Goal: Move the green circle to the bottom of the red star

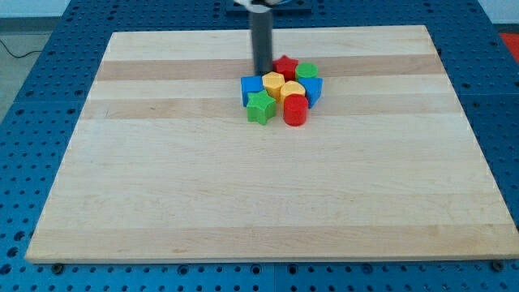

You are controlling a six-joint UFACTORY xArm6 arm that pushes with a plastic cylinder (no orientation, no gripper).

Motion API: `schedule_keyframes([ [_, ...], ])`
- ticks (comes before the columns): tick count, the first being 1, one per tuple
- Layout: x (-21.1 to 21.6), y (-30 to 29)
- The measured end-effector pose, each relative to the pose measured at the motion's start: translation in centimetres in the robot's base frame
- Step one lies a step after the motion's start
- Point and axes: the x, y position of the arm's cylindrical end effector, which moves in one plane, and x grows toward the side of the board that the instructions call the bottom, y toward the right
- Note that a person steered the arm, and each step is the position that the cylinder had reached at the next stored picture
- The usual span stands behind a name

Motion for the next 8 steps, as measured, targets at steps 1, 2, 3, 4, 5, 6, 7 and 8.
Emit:
schedule_keyframes([
  [1, 0.0, 5.7],
  [2, -1.1, 11.3],
  [3, -1.4, 11.7],
  [4, -0.3, 10.7],
  [5, 2.9, 10.6],
  [6, 6.3, 10.6],
  [7, 8.2, 13.0],
  [8, 7.5, 17.0],
])
